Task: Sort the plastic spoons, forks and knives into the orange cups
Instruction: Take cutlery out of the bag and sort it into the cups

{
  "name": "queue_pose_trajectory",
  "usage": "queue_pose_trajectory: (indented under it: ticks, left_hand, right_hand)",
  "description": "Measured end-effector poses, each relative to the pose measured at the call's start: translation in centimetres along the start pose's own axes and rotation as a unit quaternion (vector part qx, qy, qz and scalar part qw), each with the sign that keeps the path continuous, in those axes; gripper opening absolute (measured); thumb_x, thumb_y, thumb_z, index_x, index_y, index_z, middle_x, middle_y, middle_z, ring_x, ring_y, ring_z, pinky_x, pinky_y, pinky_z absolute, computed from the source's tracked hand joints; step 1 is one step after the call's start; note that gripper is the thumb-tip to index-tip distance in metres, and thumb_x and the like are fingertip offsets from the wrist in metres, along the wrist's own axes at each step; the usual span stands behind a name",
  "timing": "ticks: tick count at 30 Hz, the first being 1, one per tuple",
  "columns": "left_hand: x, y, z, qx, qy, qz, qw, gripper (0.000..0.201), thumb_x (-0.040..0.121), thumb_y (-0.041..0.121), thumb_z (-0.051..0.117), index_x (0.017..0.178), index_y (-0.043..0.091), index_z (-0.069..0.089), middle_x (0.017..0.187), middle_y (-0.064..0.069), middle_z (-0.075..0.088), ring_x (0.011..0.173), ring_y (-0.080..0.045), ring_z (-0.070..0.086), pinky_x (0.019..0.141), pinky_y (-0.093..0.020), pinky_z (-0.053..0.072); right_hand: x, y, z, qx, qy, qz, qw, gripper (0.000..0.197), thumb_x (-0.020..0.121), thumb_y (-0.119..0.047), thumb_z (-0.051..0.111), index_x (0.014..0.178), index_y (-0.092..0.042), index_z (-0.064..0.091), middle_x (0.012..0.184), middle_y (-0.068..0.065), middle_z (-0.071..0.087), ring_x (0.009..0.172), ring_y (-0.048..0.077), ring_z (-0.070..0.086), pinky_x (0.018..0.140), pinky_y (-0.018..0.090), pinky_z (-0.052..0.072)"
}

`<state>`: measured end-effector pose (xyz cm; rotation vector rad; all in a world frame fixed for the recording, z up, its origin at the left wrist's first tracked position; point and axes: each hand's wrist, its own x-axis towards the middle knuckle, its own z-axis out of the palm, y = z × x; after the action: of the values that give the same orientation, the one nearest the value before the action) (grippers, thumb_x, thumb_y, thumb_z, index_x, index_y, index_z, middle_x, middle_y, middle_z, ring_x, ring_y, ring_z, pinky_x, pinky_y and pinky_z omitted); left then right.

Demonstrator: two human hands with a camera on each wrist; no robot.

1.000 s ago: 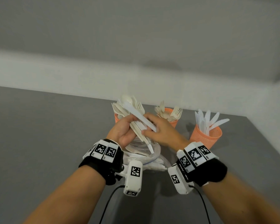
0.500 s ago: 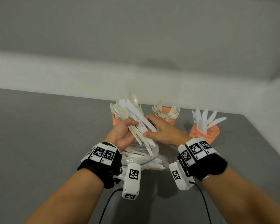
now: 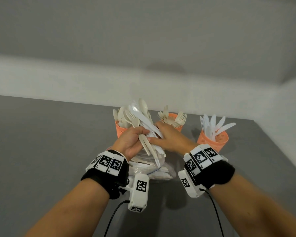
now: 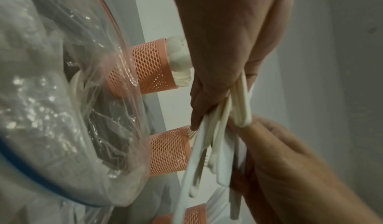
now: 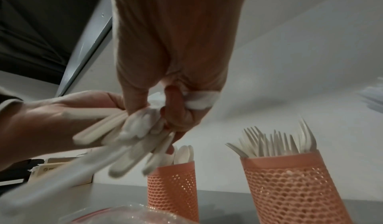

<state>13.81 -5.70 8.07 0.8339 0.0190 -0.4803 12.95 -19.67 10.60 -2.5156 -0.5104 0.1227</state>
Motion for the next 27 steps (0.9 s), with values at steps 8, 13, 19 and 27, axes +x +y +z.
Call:
queue_pose_trajectory:
  ticks: [8, 13, 19, 27]
  left_hand:
    - [0.4, -0.8, 0.6, 0.000, -0.001, 0.032, 0.999, 0.033, 0.090, -0.009, 0.040, 0.119, -0.001, 0.052, 0.105, -0.019, 0.064, 0.089, -0.028, 0.068, 0.079, -0.040, 0.057]
    - [1.0, -1.2, 0.8, 0.017, 0.007, 0.037, 0.999, 0.026, 0.094, -0.004, 0.040, 0.113, 0.002, 0.057, 0.093, -0.013, 0.071, 0.079, -0.023, 0.071, 0.066, -0.037, 0.060]
    - [1.2, -1.6, 2.6, 0.050, -0.016, 0.012, 0.999, 0.022, 0.090, -0.001, 0.041, 0.097, -0.008, 0.060, 0.070, -0.020, 0.065, 0.065, -0.032, 0.066, 0.060, -0.040, 0.058]
    - [1.4, -2.5, 3.3, 0.024, -0.078, -0.069, 0.994, 0.031, 0.073, 0.007, 0.040, 0.093, -0.007, 0.058, 0.071, -0.029, 0.066, 0.074, -0.040, 0.067, 0.076, -0.048, 0.057]
  right_hand:
    - [-0.5, 0.9, -0.8, 0.067, -0.002, 0.039, 0.997, 0.026, 0.090, -0.016, 0.050, 0.108, 0.002, 0.048, 0.098, 0.021, 0.058, 0.081, 0.029, 0.055, 0.071, 0.040, 0.046]
    - [-1.4, 1.4, -1.4, 0.288, -0.002, 0.063, 0.955, 0.019, 0.094, -0.010, 0.042, 0.110, -0.012, 0.053, 0.088, 0.011, 0.061, 0.071, 0.015, 0.059, 0.063, 0.030, 0.049]
    - [-2.0, 2.9, -1.9, 0.363, 0.004, 0.081, 0.928, 0.031, 0.096, -0.008, 0.040, 0.127, -0.010, 0.043, 0.066, 0.002, 0.050, 0.055, 0.013, 0.048, 0.053, 0.026, 0.043]
    - [-2.9, 4.1, -1.9, 0.447, -0.025, 0.125, 0.885, 0.013, 0.092, -0.014, 0.043, 0.098, -0.020, 0.053, 0.053, 0.000, 0.037, 0.036, 0.007, 0.028, 0.035, 0.019, 0.021]
